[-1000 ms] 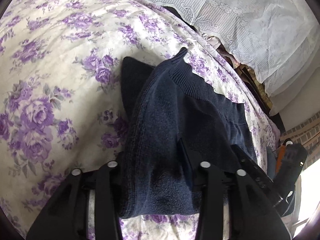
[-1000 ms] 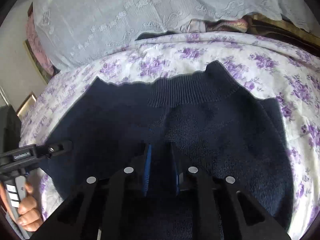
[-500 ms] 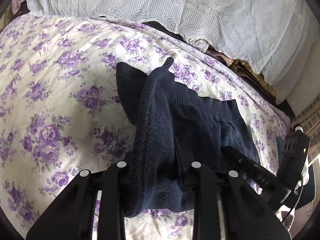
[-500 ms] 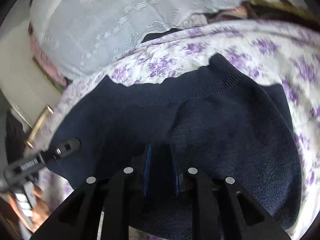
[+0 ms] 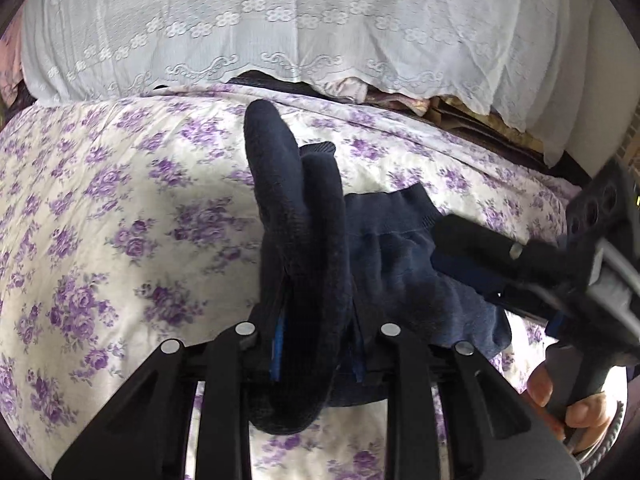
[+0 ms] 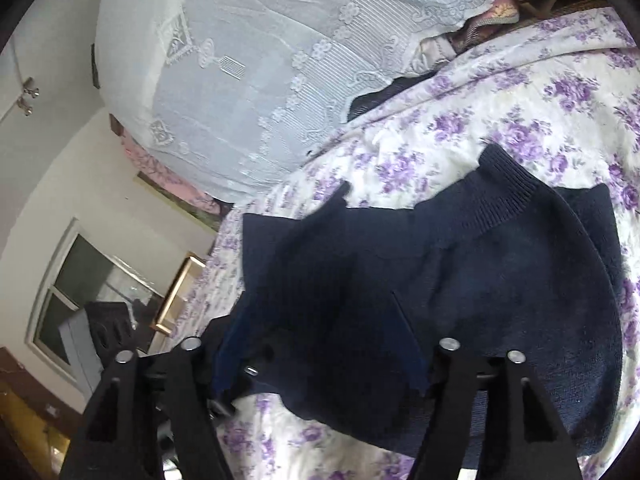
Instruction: Fold small clothes
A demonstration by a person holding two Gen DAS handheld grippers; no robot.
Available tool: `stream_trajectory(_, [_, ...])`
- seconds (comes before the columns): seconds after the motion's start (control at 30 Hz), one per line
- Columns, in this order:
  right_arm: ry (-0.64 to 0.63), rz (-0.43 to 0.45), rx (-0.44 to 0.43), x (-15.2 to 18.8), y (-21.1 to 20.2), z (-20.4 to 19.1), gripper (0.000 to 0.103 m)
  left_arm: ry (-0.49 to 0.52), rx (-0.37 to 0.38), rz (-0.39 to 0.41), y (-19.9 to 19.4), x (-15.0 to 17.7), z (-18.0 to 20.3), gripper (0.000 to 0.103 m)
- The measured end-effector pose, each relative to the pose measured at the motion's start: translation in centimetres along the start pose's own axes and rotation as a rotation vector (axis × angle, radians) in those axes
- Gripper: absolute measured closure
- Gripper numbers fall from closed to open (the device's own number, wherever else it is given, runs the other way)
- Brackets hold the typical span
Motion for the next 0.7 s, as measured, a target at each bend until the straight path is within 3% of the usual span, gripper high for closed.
stream_trajectory(0.27, [0.072,-0.105,-0.049,0.1,2.7,0.1,0.023,0.024,-0.018,0.013,0.5,0.8,2.2,0.08])
stream_trajectory(0.43, [0.019,-0.128,-0.035,-0.3,5.1,-0.3,0.024,0.064,-0.03,0.03,0.5,1.5,3.0,0.08])
stream_trajectory(0.47, [0.007,-0.103,-0.026,-0.3,5.0,-0.1,0.038,0.074,-0.035,0.036,0.5,1.7,3.1,0.079])
stream_trajectory(0.5, [0.004,-0.092,-0.018,-0.2,4.8,0.3,0.074,0.08,-0.037,0.038,0.4,1.8,3.2,0.078])
stream_trajectory(0.53, [0.022,-0.093,-0.03,-0.2,4.8,0.8,0.08,0.078,-0.035,0.035,0.2,1.9,3.0,0.076])
stream_trajectory(0.63, [0.06,-0.053,-0.032,-0.5,3.8,1.6,0.087,0.018,-0.016,0.082,-1.7,2.5,1.6,0.052])
stream_trajectory(0.67, [0.061,-0.044,-0.033,-0.5,3.5,1.6,0.087,0.009,-0.068,0.116,-2.4,2.9,1.1,0.021])
stream_trajectory(0.7, [0.062,-0.04,-0.035,-0.5,3.5,1.5,0.087,0.006,-0.124,0.157,-3.1,3.2,0.7,0.007])
Point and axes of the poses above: each gripper's, at about its wrist camera, not at the fingertips, and y roughly the way its jaws point, z to its right, x to its underside, the point moved 4 cm from there along y, roughly the way its jaws point, and after that the axes turned 13 degrees about -x, right-handed, at the moved point
